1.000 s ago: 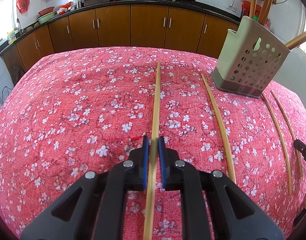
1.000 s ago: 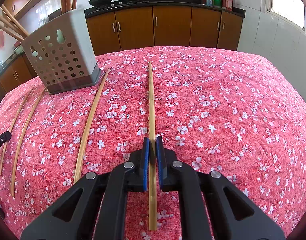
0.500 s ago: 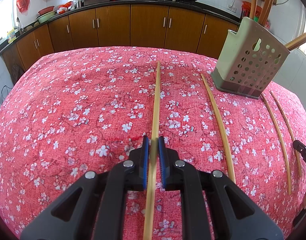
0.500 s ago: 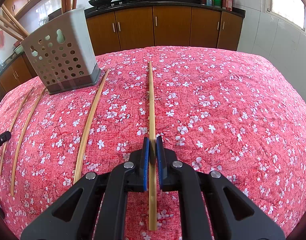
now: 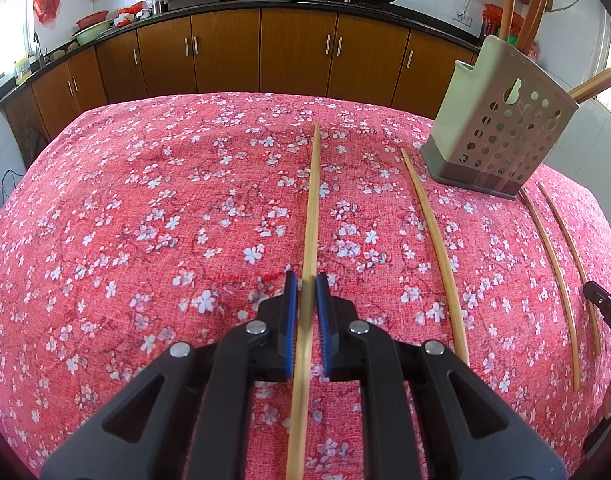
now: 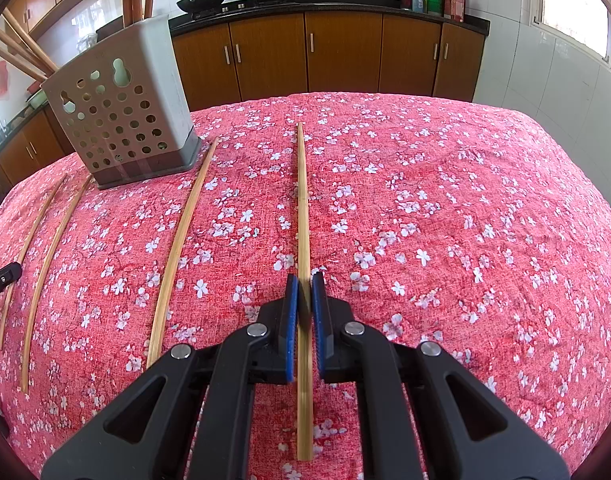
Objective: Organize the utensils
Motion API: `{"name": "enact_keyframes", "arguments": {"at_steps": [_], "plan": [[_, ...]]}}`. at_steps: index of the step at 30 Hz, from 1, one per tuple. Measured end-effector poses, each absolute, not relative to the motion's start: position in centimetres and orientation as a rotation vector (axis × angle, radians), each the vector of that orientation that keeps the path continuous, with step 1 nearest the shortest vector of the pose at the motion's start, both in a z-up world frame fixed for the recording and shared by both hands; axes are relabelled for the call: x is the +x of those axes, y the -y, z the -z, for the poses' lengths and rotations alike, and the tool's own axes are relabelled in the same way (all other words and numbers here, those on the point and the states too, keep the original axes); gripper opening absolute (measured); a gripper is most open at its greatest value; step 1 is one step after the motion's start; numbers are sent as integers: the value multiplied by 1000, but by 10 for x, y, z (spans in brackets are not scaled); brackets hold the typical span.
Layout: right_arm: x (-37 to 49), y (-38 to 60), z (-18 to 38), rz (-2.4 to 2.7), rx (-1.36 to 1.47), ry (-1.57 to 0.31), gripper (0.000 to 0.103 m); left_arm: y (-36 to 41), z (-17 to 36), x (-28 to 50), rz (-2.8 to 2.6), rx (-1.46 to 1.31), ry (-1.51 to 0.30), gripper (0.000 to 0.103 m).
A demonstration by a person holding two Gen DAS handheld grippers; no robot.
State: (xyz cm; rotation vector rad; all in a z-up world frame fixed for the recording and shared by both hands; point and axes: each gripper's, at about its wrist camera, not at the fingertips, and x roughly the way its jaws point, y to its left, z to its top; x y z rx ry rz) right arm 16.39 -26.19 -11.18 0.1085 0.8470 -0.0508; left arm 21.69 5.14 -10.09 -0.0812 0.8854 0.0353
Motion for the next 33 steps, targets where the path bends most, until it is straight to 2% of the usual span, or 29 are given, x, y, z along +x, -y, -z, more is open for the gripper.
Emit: {"name": "enact_keyframes", "arguments": {"at_steps": [18,22,26,33], "plan": [[151,271,112,19,160,-845,8,-48,99,200,-26,-44,-891,13],[147,277,109,28,188,-833,8,-48,95,195,-22,-54,-899,8],[136,279,84,29,184,-742,8,-51,70,186,-9,-54,-836,8],[128,282,24,28,168,-566,8,-47,-5,174,41,-62,-657,8]]}}
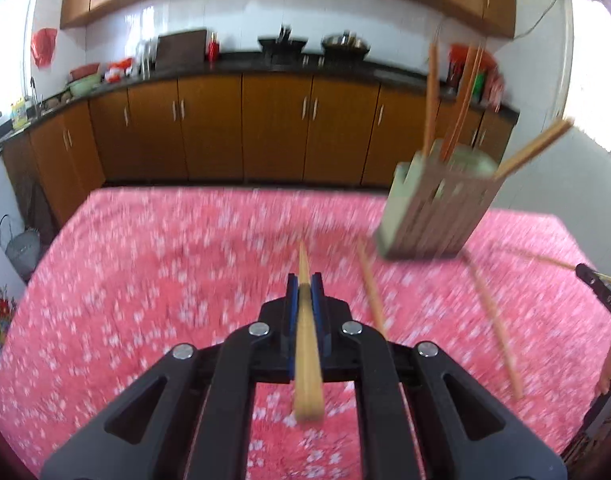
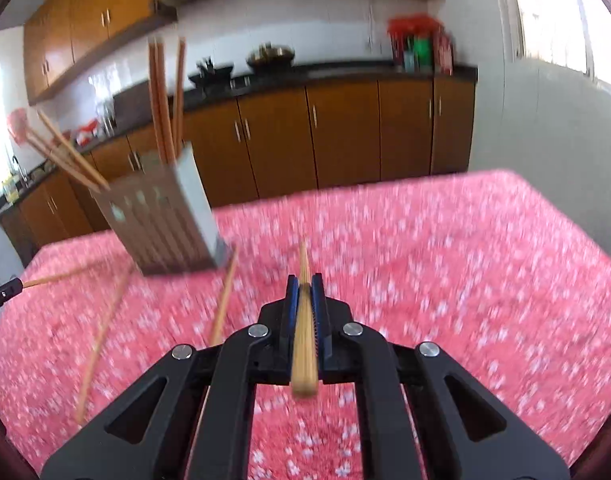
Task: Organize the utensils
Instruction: 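Lift both chopsticks and lower them upright into the grey holder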
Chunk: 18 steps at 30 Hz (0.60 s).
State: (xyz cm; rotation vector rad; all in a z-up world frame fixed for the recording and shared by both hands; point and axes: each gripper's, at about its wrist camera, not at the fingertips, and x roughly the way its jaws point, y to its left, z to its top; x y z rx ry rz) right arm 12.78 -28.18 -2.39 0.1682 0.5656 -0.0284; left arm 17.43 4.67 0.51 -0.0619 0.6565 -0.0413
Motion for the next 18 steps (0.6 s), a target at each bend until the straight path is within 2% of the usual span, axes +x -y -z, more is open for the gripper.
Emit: {"name": "enact_keyframes", "arguments": {"at_steps": [18], "plan": [[115,260,-87,-162,202,-321,8,-3,-115,157,248,-94,-429,8]]}}
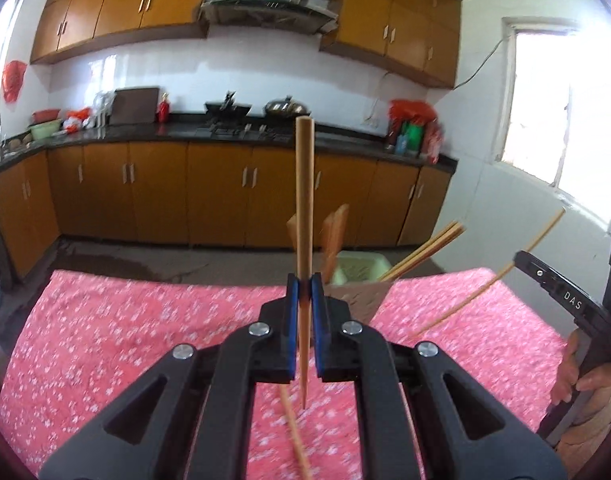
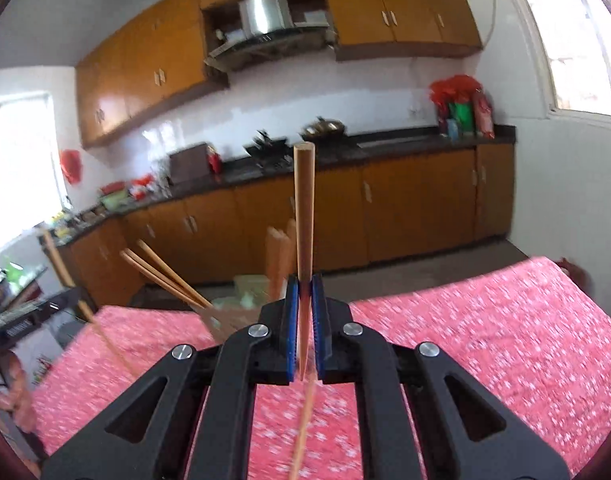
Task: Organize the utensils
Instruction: 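Lift both chopsticks and lower them upright into the grey holder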
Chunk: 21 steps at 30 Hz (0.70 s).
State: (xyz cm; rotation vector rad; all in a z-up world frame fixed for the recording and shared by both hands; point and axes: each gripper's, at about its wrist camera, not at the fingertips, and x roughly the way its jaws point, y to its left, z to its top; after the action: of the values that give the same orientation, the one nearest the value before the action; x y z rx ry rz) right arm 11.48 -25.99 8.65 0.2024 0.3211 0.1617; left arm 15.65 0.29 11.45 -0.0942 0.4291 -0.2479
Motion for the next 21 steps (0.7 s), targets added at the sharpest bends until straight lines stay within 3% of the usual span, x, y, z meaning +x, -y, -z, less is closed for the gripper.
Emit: {"name": "enact_keyframes", "arguments": {"at_steps": [12,21], "plan": [[143,224,-135,-221,163,-176,8,42,-180,195,198,-151,-159,8],[189,210,-111,-205,145,-260,8,57,-151,254,152,-159,-187,8]]}}
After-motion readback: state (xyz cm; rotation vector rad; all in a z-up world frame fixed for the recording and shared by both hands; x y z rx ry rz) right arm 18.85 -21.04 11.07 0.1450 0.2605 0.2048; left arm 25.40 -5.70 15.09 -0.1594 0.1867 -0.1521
